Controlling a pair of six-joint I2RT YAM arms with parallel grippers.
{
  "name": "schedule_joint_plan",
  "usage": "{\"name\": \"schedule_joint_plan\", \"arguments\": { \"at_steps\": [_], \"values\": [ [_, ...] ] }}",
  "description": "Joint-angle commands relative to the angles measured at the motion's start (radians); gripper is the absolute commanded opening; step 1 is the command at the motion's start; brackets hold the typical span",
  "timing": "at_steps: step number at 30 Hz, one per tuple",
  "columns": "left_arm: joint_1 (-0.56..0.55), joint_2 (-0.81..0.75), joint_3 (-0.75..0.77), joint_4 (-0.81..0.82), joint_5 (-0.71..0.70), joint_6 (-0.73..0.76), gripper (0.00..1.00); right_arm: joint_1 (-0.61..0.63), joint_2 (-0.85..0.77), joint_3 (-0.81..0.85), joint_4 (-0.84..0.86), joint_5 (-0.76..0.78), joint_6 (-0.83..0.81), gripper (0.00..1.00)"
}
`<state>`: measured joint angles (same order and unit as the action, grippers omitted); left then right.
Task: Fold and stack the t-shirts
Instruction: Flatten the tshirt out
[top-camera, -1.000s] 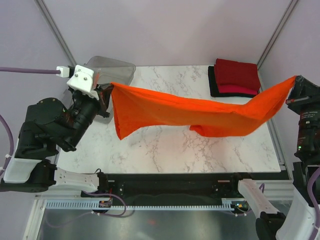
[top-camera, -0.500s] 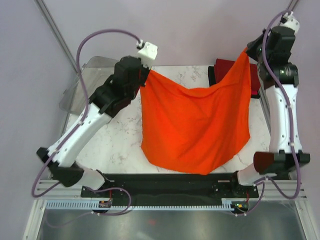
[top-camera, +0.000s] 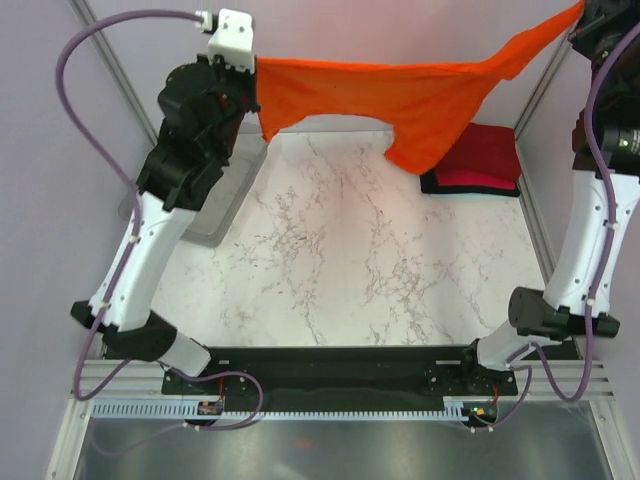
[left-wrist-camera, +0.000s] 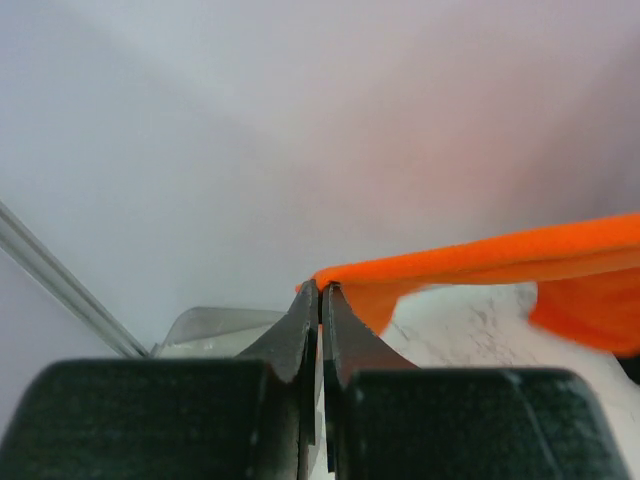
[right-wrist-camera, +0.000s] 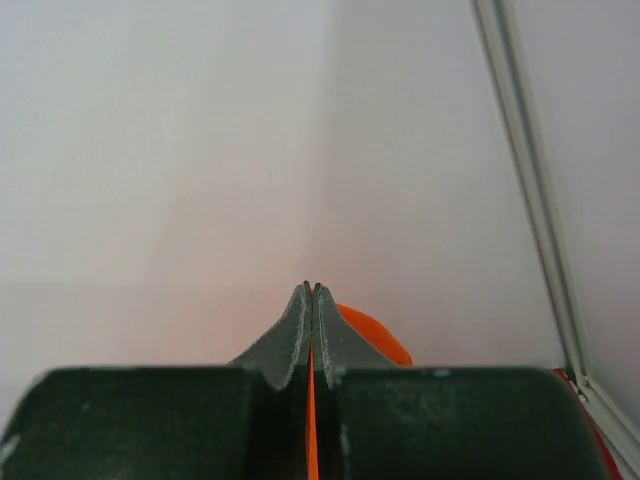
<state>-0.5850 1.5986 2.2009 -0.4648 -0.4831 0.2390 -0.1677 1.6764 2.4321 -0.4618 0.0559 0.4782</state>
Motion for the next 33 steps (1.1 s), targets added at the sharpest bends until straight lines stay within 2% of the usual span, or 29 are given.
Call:
{"name": "schedule_joint_plan", "arguments": {
  "at_steps": [1, 3, 4, 5, 7, 8, 13, 16, 20, 26, 29, 33],
  "values": [
    [-0.003, -0.155, -0.209, 0.031, 0.096, -0.075, 0.02, -0.026, -0.139, -0.124, 0.063, -0.034, -0.021, 0.0],
    [-0.025, -0.231, -0.329, 0.02, 0.15, -0.113, 0.02, -0.026, -0.243, -0.301, 0.064, -0.054, -0.036, 0.0],
    [-0.038, -0.305, -0.443, 0.009, 0.147, -0.122, 0.02, -0.027, -0.282, -0.364, 0.055, -0.054, -0.039, 0.0],
    [-0.053, -0.339, -0.499, -0.003, 0.14, -0.135, 0.02, -0.027, -0.32, -0.502, 0.043, -0.054, -0.029, 0.0],
    [-0.087, -0.443, -0.652, -0.05, 0.15, -0.21, 0.02, -0.027, -0.444, -0.652, 0.0, -0.102, -0.015, 0.0],
    [-0.099, -0.474, -0.706, -0.063, 0.162, -0.278, 0.02, -0.027, -0.487, -0.808, -0.014, -0.117, -0.006, 0.0],
    [-0.173, -0.597, -1.03, -0.185, 0.271, -0.452, 0.02, -0.027, -0.762, -1.241, -0.234, -0.001, 0.074, 0.0],
    [-0.193, -0.621, -1.193, -0.23, 0.326, -0.549, 0.02, -0.024, -0.868, -1.379, -0.368, 0.056, 0.123, 0.0],
    [-0.206, -0.599, -1.334, -0.206, 0.409, -0.653, 0.02, -0.018, -0.932, -1.501, -0.417, 0.157, 0.204, 0.0],
    [-0.234, -0.559, -1.403, -0.193, 0.422, -0.71, 0.02, -0.016, -0.968, -1.515, -0.432, 0.378, 0.312, 0.0],
    [-0.257, -0.554, -1.438, -0.172, 0.469, -0.731, 0.02, -0.016, -0.972, -1.536, -0.439, 0.384, 0.33, 0.0],
    [-0.292, -0.555, -1.481, -0.172, 0.45, -0.774, 0.02, -0.016, -1.004, -1.591, -0.446, 0.403, 0.309, 0.0]
  ]
}}
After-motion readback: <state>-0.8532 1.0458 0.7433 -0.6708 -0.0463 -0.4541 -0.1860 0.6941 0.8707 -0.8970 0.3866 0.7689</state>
